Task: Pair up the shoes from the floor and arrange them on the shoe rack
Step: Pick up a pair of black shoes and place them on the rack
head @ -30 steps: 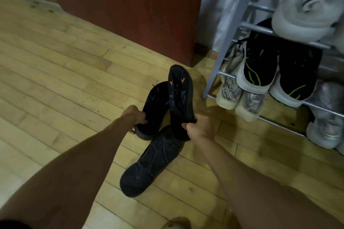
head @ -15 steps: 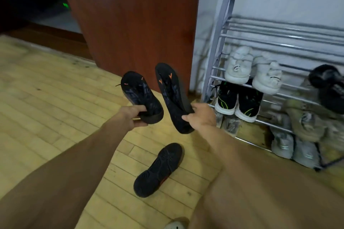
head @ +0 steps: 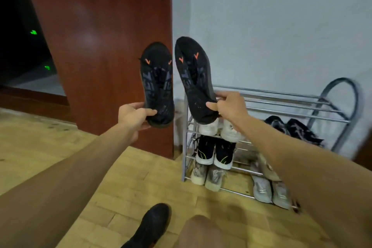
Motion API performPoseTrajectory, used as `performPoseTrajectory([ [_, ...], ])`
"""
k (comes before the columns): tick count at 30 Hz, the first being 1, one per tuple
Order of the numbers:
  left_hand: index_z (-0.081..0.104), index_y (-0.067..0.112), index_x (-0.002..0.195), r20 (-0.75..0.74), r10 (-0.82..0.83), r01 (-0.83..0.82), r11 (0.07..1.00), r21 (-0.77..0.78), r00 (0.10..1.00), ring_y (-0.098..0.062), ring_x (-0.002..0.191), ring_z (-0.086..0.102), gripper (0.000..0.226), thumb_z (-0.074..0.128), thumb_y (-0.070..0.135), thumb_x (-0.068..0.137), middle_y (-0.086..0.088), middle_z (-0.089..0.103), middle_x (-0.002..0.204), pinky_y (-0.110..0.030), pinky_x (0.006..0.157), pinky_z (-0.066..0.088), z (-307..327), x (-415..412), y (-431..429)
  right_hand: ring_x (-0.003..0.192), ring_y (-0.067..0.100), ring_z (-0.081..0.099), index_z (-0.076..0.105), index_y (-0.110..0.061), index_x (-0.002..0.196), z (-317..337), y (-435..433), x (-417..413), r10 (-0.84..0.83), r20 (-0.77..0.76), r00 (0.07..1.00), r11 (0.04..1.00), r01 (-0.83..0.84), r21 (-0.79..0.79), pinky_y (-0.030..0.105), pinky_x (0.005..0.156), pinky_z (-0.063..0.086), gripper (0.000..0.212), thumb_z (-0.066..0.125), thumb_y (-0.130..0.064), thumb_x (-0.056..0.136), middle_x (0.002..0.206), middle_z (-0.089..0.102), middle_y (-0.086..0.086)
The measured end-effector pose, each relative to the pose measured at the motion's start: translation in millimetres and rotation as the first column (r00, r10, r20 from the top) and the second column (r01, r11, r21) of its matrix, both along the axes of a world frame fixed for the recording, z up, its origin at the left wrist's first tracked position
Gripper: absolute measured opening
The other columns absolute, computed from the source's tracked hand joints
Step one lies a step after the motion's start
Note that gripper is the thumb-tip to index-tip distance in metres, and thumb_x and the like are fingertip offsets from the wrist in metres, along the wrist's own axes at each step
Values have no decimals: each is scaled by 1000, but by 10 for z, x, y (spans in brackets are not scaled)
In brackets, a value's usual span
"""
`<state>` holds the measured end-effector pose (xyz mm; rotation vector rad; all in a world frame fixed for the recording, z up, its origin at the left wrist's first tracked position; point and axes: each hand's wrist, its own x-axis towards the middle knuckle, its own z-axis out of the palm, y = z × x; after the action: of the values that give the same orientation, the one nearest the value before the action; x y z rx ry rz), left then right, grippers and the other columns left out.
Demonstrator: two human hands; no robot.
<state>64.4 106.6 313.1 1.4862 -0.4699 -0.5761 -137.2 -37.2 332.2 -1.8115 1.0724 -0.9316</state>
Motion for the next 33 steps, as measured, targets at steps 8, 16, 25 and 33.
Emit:
performPoseTrajectory([
  [8, 64, 9, 103, 93, -209, 209, 978, 16, 973, -26, 78, 70, 32, 76, 2, 74, -12, 70, 91, -31, 46, 56, 433, -378, -988, 79, 33, 73, 69, 4, 89, 301, -811, -629, -160, 184, 970, 959, 108, 263, 44, 67, 62, 22, 80, -8, 74, 93, 73, 17],
  [16, 67, 5, 91, 67, -278, 269, 956, 113, 958, -28, 62, 70, 12, 70, 3, 80, -16, 70, 84, -31, 41, 56, 223, -456, -2018, 66, 27, 73, 67, 5, 98, -153, -1567, -720, -217, 188, 958, 908, 128, 398, 34, 50, 59, 28, 79, -8, 75, 89, 73, 17],
  [25, 67, 7, 74, 55, -282, 271, 950, 155, 958, -21, 50, 70, 7, 68, 3, 80, -14, 70, 75, -30, 41, 54, -54, -382, -2704, 50, 17, 70, 66, -7, 83, -316, -2008, -637, -213, 217, 952, 892, 99, 442, 27, 42, 55, 6, 70, -11, 83, 81, 71, 12],
  [33, 74, 10, 94, 317, -284, 192, 937, 292, 905, -28, 91, 67, 19, 71, 20, 78, -11, 72, 96, -39, 83, 57, -15, -324, -2588, 68, 13, 62, 66, -8, 93, -281, -1845, -538, -217, -80, 973, 933, 231, 276, 25, 43, 52, 35, 67, -41, 82, 90, 69, 5],
])
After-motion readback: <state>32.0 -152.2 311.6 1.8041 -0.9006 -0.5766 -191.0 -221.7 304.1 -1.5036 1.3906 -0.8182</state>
